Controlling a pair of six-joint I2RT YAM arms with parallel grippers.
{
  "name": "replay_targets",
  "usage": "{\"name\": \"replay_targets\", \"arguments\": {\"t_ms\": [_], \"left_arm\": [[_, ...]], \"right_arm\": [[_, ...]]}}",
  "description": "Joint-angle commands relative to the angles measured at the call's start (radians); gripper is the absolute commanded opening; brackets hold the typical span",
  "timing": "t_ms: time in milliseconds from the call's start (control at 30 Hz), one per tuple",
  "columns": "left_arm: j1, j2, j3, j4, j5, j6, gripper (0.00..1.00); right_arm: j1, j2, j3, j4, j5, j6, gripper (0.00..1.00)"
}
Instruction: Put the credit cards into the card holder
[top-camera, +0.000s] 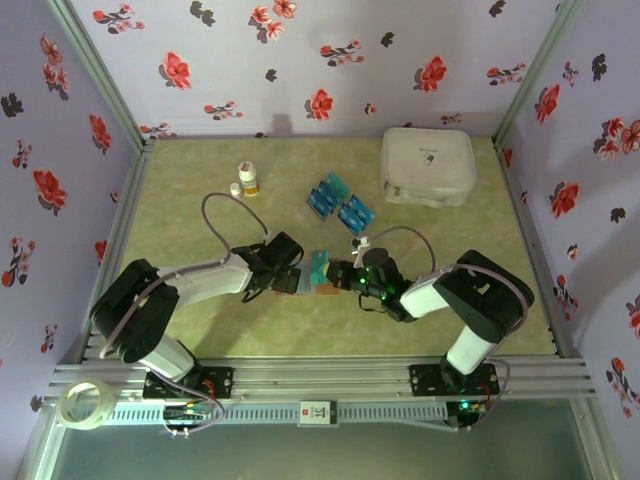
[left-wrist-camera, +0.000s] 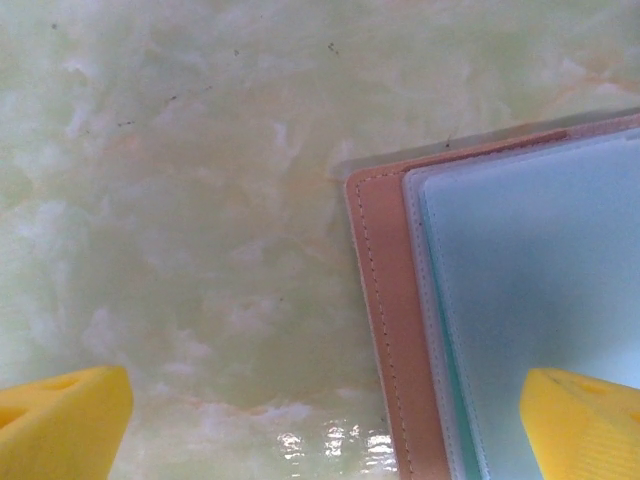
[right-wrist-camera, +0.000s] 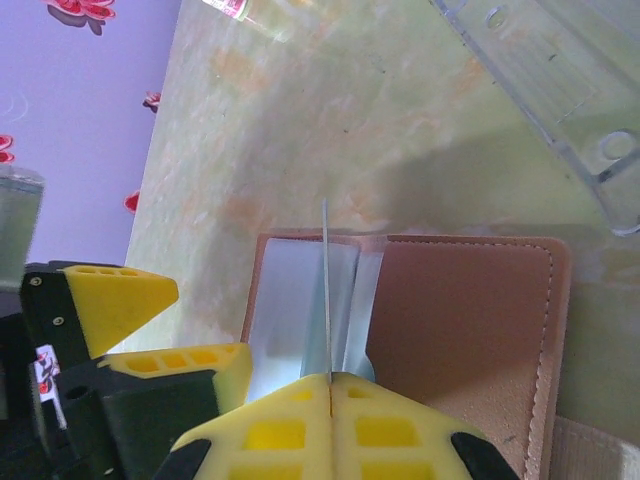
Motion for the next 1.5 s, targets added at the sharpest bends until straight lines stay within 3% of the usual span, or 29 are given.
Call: {"name": "replay_targets", "arguments": {"t_ms": [0, 800, 1467], "left_arm": [[-0.008, 0.01, -0.014, -0.004, -0.016, -0.027, 1.0], [-0.008, -0.008, -0.045, -0.012, -0.039, -0.057, 1.0], [-0.008, -0.009, -0.048, -0.009, -0.038, -0.06, 1.0]], "right_arm": [[-0.002, -0.027, -0.016, -0.011, 0.012, -0.012, 0.0], [-0.005, -0.041, 0.014, -0.013, -0.016, 0.003, 0.0], [-0.005, 0.102, 0.029, 0.153, -0.042, 0.072, 0.0]]}}
